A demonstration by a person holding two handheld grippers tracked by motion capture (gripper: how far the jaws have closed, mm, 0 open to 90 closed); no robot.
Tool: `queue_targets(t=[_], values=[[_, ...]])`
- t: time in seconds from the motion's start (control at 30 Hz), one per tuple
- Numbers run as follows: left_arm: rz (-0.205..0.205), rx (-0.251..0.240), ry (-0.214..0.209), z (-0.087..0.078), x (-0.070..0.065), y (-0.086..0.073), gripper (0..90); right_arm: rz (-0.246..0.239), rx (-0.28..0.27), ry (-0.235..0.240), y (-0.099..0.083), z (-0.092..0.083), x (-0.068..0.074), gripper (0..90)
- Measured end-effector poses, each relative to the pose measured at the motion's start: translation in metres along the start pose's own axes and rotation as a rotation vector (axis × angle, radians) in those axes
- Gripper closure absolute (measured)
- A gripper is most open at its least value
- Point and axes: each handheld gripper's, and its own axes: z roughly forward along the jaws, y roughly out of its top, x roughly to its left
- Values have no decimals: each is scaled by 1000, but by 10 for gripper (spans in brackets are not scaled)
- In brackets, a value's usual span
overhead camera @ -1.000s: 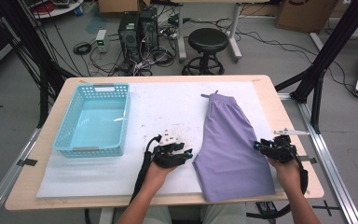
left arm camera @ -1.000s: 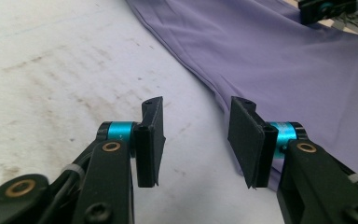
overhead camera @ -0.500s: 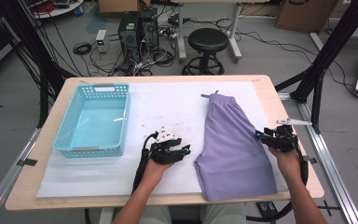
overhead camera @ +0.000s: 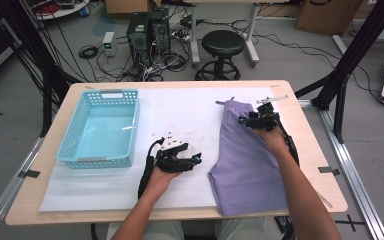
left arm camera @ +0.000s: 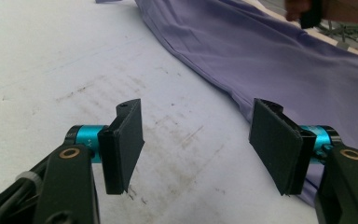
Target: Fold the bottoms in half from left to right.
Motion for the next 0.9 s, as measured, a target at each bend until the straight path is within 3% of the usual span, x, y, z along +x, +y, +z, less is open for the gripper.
queue_targets(t=[0.17, 0.23, 0.33, 0.43, 0.5, 0.6, 0.7, 0.87, 0.9], values=[[-6, 11, 2, -1, 4, 1, 353, 78, 71, -25, 15, 30, -6, 426], [7, 20, 1, -2, 5, 3, 353, 66, 105, -70, 19, 39, -9, 432], [-3, -5, 3, -6, 7, 6, 353, 79, 91, -91, 18, 47, -14, 445], [1, -3, 9, -7, 9, 6, 353, 68, 56, -162, 17, 51, -15, 436], [4, 0, 9, -8, 8, 6, 353, 70, 50, -165, 17, 51, -15, 426], [7, -2, 11, -10, 9, 7, 353, 80, 15, -138, 19, 39, -14, 408], [2, -8, 18, -11, 10, 7, 353, 79, -35, -118, 21, 15, -15, 440], [-5, -12, 16, -12, 10, 7, 353, 21, -19, -139, 16, -22, -23, 722], [-3, -13, 13, -12, 10, 7, 353, 2, -42, -144, 11, -27, -25, 759]])
